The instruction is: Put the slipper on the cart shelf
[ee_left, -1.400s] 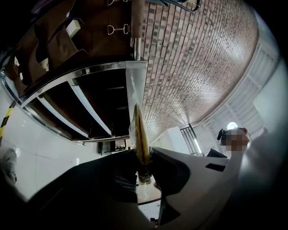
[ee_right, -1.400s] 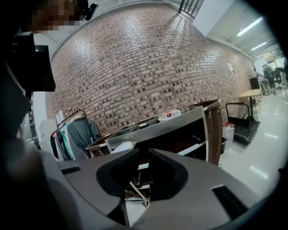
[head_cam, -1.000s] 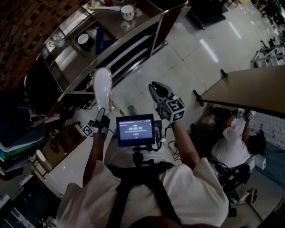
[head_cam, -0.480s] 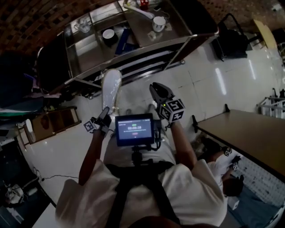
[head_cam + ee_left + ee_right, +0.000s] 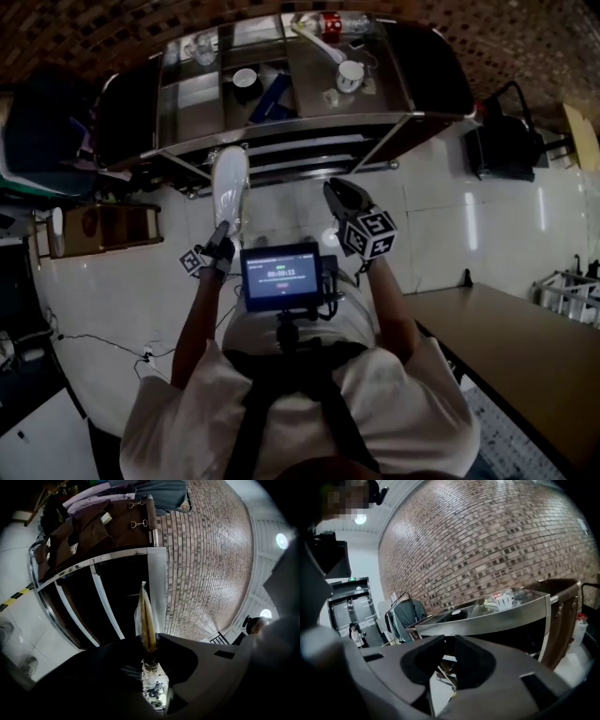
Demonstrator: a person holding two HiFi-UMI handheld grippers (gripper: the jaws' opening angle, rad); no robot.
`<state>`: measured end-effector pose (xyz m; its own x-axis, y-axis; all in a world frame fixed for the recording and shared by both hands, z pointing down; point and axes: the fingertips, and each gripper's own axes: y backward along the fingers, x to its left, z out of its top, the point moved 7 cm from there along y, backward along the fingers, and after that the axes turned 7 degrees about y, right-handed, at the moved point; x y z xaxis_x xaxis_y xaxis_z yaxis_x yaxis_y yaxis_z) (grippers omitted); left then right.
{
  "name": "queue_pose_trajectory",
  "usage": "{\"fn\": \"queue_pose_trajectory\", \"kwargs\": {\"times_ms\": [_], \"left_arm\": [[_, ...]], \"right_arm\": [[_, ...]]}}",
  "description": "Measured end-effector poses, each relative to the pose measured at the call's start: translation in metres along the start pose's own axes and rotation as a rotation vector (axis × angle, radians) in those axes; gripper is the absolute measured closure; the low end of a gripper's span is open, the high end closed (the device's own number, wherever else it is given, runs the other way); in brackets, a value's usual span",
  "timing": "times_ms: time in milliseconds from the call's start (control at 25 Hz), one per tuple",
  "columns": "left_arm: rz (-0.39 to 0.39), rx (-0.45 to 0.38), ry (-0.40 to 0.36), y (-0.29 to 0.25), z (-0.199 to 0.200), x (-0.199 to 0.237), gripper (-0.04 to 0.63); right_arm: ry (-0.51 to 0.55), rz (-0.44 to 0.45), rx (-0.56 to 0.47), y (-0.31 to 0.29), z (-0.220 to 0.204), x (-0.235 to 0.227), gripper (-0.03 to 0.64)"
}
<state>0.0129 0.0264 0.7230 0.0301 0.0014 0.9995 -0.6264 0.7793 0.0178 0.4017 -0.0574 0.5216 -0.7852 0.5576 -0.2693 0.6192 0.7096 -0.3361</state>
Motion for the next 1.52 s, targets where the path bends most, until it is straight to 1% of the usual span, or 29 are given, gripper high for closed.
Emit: {"fn": "queue_pose_trajectory", "kwargs": {"times_ms": [120, 280, 440, 560, 720, 880, 1080, 1280, 1520], "left_arm": [[-0.016, -0.061, -0.017, -0.005, -0.003, 0.004, 0.537], [-0.025, -0.137, -0.002, -0.01, -0.006, 0.011, 0.537], [0.011, -0.174, 0.027, -0.013, -0.011, 0.025, 0.537], [0.032, -0.193, 0.051, -0.018, -0.015, 0.03, 0.537], [0.06, -0.193, 0.045, -0.021, -0.007, 0.034, 0.537], [0.081, -0.173, 0.051, -0.033, 0.004, 0.041, 0.537], [0.105, -0.169, 0.081, -0.047, 0.025, 0.048, 0.537], [0.137, -0.134, 0.085, -0.065, 0.047, 0.056, 0.537], [0.122, -0.098, 0.114, -0.086, 0.069, 0.052, 0.537]], "right_arm": [[0.011, 0.034, 0.022, 0.004, -0.009, -0.005, 0.535], [0.043, 0.071, 0.035, 0.003, -0.009, -0.006, 0.535], [0.05, 0.077, 0.029, 0.01, -0.006, -0.013, 0.535], [0.037, 0.069, 0.023, 0.016, -0.007, -0.022, 0.535], [0.017, 0.072, 0.043, 0.014, -0.012, -0.024, 0.535], [0.015, 0.065, 0.06, 0.003, -0.014, -0.025, 0.535], [0.017, 0.042, 0.053, -0.018, -0.007, -0.019, 0.535], [0.022, 0.04, 0.069, -0.034, 0.0, -0.009, 0.535], [0.021, 0.024, 0.078, -0.056, 0.005, 0.002, 0.535]]}}
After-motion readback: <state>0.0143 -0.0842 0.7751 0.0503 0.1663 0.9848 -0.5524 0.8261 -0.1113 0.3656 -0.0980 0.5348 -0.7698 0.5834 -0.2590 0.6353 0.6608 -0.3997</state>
